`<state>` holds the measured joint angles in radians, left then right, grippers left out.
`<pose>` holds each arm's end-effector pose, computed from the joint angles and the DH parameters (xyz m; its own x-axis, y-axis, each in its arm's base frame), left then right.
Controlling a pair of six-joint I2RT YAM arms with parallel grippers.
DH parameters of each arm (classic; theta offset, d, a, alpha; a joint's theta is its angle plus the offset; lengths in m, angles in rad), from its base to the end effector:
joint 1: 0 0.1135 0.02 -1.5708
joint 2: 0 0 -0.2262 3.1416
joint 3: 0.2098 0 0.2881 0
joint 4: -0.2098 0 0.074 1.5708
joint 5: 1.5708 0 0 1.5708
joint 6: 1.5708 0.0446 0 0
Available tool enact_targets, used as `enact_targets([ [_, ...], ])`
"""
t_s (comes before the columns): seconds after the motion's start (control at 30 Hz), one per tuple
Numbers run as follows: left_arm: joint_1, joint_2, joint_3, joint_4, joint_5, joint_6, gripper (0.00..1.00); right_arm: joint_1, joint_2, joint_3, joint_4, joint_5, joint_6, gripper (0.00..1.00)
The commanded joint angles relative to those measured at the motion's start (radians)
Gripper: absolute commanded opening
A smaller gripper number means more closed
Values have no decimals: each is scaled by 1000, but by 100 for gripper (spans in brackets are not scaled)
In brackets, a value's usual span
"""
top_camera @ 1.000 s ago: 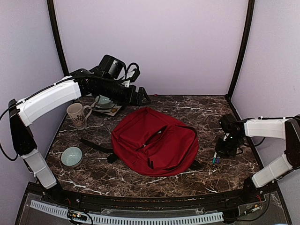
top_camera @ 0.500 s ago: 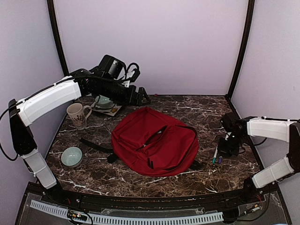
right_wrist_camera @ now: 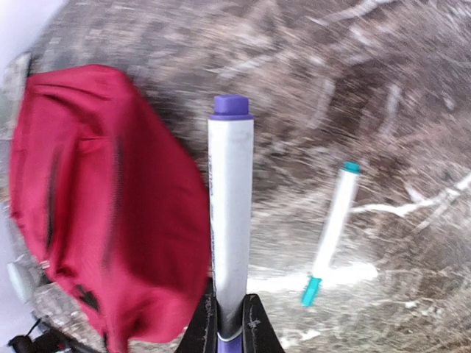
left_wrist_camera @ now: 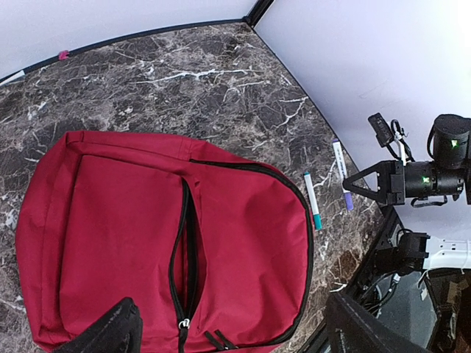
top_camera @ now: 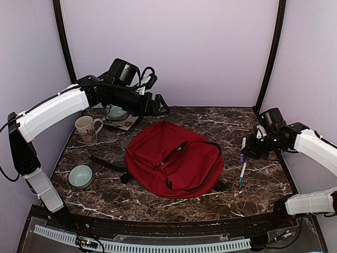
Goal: Pack the student bag
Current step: Pass from the right arm to the left
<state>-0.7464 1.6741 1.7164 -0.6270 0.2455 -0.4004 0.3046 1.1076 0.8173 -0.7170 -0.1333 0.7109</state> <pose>0.3011 -0.2932 0.3456 -0.6879 0.1212 -0.7156 0.5856 0.6751 -0.4486 0.2551 0.0864 0.1928 -0.8493 0.4109 -0.3314 0.2497 0.8658 0.4337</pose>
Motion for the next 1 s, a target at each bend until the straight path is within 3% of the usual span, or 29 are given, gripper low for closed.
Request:
enact_targets([
  [0.0, -5, -58, 39, 25, 54, -16, 89, -4, -46, 51, 135, -202, 6, 0],
  [0.2, -5, -58, 54, 59, 162, -18, 88, 53, -71, 52, 349, -382, 4, 0],
  [0.43, -9, -8, 68, 131, 386, -53, 83, 262, -26, 111, 489, -449, -98, 0],
  [0.63, -37, 52, 86, 184, 556, -67, 79, 366, 30, 159, 597, -527, -113, 0],
  [0.97, -62, 112, 114, 188, 615, -75, 70, 446, 87, 214, 661, -612, -113, 0],
])
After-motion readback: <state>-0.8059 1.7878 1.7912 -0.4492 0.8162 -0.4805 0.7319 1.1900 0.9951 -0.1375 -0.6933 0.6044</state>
